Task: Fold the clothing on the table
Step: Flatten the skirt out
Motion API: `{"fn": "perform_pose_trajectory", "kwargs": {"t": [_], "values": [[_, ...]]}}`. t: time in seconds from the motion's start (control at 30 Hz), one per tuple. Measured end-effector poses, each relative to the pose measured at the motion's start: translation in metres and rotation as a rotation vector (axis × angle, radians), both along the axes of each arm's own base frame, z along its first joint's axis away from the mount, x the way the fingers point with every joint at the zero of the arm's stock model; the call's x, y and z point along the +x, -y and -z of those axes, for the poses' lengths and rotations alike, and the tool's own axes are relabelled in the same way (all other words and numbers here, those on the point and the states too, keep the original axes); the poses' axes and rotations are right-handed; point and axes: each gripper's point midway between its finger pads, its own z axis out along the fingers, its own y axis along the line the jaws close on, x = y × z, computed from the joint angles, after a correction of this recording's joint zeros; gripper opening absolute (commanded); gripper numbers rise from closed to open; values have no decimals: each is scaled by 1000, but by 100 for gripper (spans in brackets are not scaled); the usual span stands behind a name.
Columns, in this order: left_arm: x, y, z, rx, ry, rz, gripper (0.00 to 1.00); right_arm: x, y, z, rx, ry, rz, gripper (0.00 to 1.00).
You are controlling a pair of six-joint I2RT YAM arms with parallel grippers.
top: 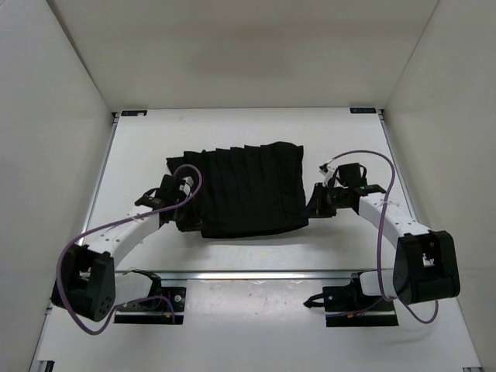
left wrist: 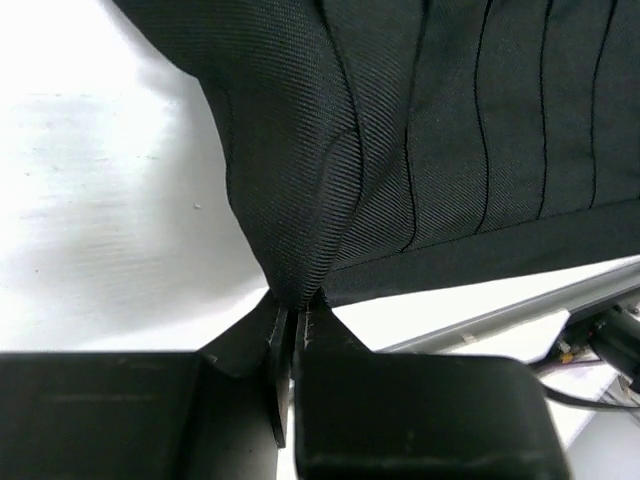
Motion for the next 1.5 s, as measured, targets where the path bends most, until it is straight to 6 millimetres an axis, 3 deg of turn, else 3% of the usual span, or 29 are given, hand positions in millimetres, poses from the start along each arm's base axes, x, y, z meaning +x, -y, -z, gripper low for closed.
{"fn": "perform_pose_trajectory", "kwargs": {"t": [0.1, 0.13, 0.2, 0.27, 0.33, 0.4, 0.43, 0.47, 0.5, 0.6, 0.63, 0.7, 0.77, 0.83, 0.9, 0.97, 1.0, 1.07, 1.13, 1.2, 1.33, 1.5], "values": [[16, 1, -10, -3, -39, 15, 0, 5, 2, -4, -6, -32, 20, 0], [34, 4, -20, 6, -27, 24, 0, 20, 4, -15, -18, -26, 31, 0], [94, 14, -56, 31, 37, 58, 0, 77, 10, -54, -41, 70, 64, 0], [168, 28, -100, 35, 175, 77, 0, 150, 21, -113, -75, 237, 109, 0], [238, 38, -150, 29, 315, 78, 0, 211, 31, -179, -94, 420, 148, 0], [289, 46, -205, 3, 467, 61, 0, 251, 37, -254, -89, 611, 186, 0], [307, 49, -238, -14, 565, 48, 0, 258, 40, -287, -86, 702, 204, 0], [313, 48, -263, -24, 644, 35, 0, 254, 42, -311, -83, 762, 214, 0], [306, 46, -287, -29, 710, 28, 0, 245, 43, -329, -87, 810, 219, 0], [244, 36, -326, 6, 831, 6, 0, 206, 41, -347, -117, 879, 219, 0], [220, 34, -333, 2, 854, 13, 0, 190, 41, -342, -118, 881, 212, 0], [185, 31, -335, -26, 892, 29, 0, 163, 41, -314, -101, 841, 192, 0], [163, 28, -307, -33, 865, 49, 0, 137, 38, -262, -83, 749, 161, 0], [147, 30, -246, -11, 758, 77, 0, 116, 38, -197, -92, 613, 148, 0], [125, 33, -160, 31, 570, 116, 0, 93, 41, -129, -112, 456, 149, 0], [87, 31, -81, 75, 358, 154, 0, 55, 37, -64, -130, 269, 137, 0], [63, 27, -50, 96, 263, 170, 0, 33, 33, -39, -137, 188, 126, 0], [23, 21, -17, 112, 140, 188, 0, -9, 25, -9, -142, 75, 100, 0], [-5, 15, -11, 108, 92, 184, 0, -41, 18, 0, -129, 27, 85, 0], [-16, 12, -24, 83, 113, 166, 0, -53, 16, -7, -105, 42, 100, 0], [-19, 8, -48, 32, 172, 127, 0, -53, 14, -29, -40, 114, 138, 0], [-20, 6, -38, 45, 91, 127, 0, -50, 12, -23, -26, 64, 146, 0]]}}
